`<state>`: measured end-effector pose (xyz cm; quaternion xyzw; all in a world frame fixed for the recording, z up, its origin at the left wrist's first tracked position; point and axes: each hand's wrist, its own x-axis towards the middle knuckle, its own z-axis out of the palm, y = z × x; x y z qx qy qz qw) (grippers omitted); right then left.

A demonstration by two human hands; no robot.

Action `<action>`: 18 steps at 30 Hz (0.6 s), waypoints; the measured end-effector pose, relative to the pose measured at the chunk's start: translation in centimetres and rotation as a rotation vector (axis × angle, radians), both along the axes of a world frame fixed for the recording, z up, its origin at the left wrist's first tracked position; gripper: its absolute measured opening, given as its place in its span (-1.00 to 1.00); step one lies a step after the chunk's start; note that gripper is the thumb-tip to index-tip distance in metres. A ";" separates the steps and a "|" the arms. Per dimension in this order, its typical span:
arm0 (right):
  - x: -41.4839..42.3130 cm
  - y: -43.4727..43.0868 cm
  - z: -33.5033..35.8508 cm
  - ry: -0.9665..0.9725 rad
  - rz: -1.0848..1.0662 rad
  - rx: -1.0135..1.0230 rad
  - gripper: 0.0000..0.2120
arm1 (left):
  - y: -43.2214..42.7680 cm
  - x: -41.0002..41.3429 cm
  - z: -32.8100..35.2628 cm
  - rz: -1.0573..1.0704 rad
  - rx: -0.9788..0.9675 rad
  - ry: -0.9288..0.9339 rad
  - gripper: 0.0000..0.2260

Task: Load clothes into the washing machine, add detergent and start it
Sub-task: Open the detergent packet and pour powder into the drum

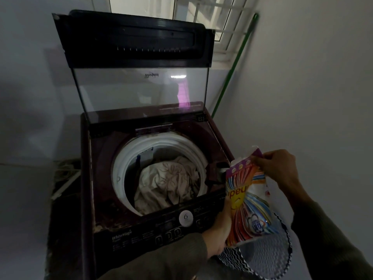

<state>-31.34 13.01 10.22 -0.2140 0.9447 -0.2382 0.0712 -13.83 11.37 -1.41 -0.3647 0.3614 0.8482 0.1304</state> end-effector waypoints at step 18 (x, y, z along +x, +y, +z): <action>5.1 6.7 0.2 0.116 -0.196 -0.374 -0.78 | -0.3 1.3 -1.3 -0.095 -0.400 0.205 -0.45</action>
